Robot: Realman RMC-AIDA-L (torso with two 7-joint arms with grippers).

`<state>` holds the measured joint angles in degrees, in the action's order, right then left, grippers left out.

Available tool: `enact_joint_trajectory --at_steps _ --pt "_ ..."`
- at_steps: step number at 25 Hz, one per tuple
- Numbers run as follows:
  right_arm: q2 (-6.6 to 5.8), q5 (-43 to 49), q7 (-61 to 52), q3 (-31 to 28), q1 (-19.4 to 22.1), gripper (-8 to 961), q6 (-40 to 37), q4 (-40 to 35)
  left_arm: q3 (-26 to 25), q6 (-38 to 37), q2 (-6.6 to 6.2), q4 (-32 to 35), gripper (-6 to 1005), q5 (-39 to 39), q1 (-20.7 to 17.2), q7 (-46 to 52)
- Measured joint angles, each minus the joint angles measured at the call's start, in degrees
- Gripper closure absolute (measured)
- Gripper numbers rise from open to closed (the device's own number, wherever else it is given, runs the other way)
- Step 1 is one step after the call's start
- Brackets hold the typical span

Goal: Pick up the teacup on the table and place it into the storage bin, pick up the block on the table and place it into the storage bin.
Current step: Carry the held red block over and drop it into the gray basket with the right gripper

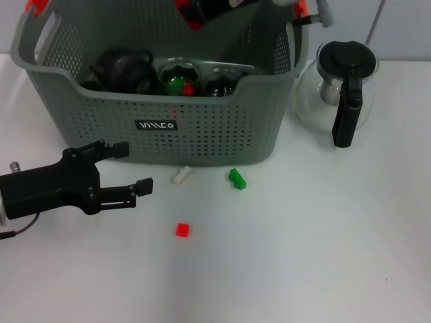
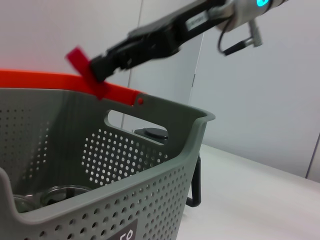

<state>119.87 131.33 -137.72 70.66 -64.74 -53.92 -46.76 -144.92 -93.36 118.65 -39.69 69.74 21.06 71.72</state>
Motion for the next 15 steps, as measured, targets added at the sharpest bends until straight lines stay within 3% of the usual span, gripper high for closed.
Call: enact_joint_trajectory --at_steps 6,15 --pt "0.07 7.16 -3.78 0.14 -7.20 814 4.97 11.13 0.20 0.13 0.08 0.59 62 -0.03 0.03 -0.12" --pt "0.33 8.75 -4.11 0.87 -7.51 744 4.71 12.97 0.18 0.21 0.09 0.77 62 -0.05 -0.17 -0.41"
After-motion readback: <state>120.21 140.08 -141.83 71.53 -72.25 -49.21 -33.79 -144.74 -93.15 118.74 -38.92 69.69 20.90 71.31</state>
